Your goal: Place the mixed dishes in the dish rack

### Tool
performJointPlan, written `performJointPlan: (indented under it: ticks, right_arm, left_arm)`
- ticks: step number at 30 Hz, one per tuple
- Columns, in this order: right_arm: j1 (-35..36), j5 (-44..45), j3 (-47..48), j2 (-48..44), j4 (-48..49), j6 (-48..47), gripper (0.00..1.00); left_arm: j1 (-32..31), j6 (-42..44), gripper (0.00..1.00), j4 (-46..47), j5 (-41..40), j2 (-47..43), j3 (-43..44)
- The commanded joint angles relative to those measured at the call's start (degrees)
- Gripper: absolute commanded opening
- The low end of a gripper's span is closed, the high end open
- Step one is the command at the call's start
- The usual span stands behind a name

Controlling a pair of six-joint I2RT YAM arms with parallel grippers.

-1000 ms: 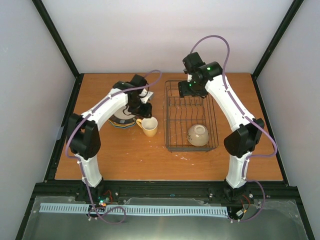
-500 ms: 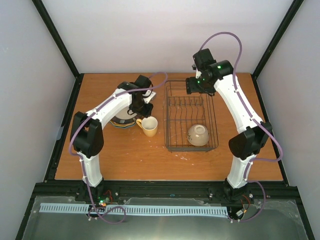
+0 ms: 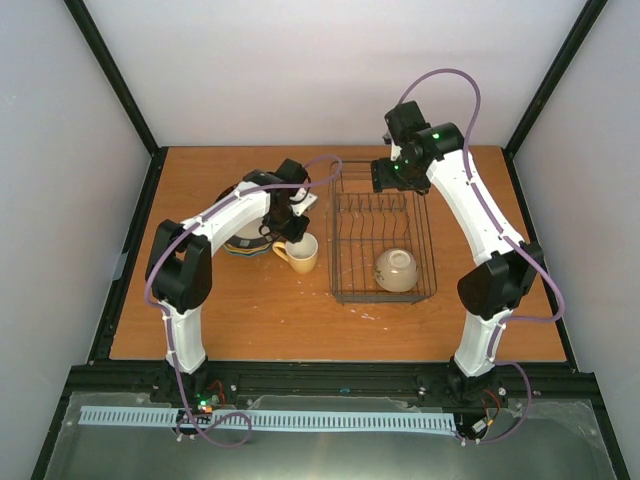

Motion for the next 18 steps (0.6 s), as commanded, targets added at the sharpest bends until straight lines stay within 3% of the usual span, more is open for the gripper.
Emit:
performJointPlan:
  ticks: [1, 4, 6, 7, 13, 18]
  right_arm:
    - [-0.5, -0.7, -0.6, -1.6, 0.2, -0.9, 0.79]
    - [-0.5, -0.9, -1.3, -1.8, 0.3, -0.8, 0.79]
    - [-0.5, -1.0, -1.7, -2.1, 0.5, -0.9, 0.79]
    - [-0.6, -1.0, -2.1, -2.2, 0.6, -0.8, 0.79]
    - [-0.7, -2.3, -3.2, -3.7, 2.7, -0.6, 0.79]
    - [-4.5, -14.8, -6.2, -8.4, 13.3, 1.2, 0.75]
  left_arm:
    - [-0.5, 1.4, 0.28, 0.5, 1.0, -0.2, -0.9]
    - [-0.5, 1.2, 0.18, 0.5, 2.3, -0.5, -1.8]
    - [-0.6, 1.0, 0.03, 0.5, 3.1, -0.8, -2.7]
    - [-0.6, 0.8, 0.01, 0.4, 3.3, -0.9, -2.9]
    - [-0.8, -0.8, 0.01, -1.1, 3.3, -3.4, 0.9]
    - [-0.7, -6.4, 0.01, -5.0, 6.2, -6.4, 15.2]
